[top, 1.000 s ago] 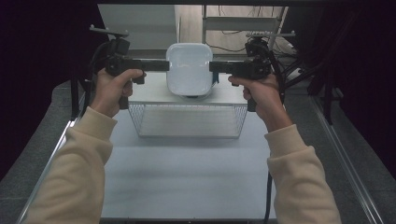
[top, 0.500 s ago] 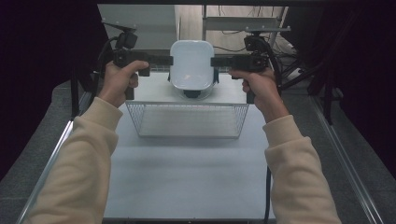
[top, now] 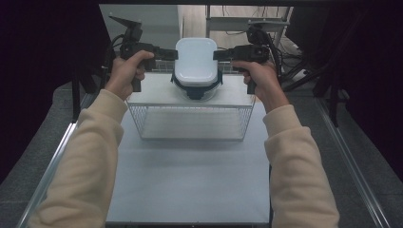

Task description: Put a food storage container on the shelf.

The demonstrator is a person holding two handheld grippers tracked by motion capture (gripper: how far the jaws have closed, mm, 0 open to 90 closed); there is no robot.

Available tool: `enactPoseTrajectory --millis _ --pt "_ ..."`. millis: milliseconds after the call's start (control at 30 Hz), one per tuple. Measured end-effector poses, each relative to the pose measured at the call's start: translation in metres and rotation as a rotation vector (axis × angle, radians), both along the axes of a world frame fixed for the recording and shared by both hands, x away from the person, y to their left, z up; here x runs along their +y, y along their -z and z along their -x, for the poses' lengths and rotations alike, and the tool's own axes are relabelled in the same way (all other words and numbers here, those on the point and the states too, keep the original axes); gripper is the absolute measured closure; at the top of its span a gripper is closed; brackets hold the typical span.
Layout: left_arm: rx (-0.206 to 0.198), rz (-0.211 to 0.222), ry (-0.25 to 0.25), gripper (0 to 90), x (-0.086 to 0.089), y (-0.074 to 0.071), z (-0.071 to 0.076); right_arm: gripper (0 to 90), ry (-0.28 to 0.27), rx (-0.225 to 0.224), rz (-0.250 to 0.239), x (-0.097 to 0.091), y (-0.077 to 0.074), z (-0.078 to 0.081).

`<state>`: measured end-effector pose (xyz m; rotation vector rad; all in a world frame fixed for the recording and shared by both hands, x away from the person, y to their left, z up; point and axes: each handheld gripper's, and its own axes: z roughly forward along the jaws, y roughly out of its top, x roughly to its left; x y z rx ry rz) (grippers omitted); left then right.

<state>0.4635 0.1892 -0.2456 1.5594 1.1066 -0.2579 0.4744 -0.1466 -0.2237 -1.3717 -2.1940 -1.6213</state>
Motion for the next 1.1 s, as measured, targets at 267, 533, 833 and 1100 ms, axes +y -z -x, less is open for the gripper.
enactPoseTrajectory --millis 267,533,833,1100 --pt "0.075 0.056 -0.017 72.3 0.002 0.012 -0.023 71.2 0.046 0.079 -0.068 0.000 0.013 -0.023" --pt "0.074 0.083 -0.046 70.5 0.002 0.024 -0.030 69.5 0.097 0.099 -0.087 0.002 0.023 -0.030" --pt "-0.064 -0.058 -0.102 40.6 -0.006 0.021 -0.015 43.0 0.127 0.004 -0.104 0.000 0.022 -0.020" --pt "-0.230 -0.139 -0.132 24.7 0.009 0.012 0.038 31.1 0.044 -0.227 -0.032 -0.017 0.005 0.022"
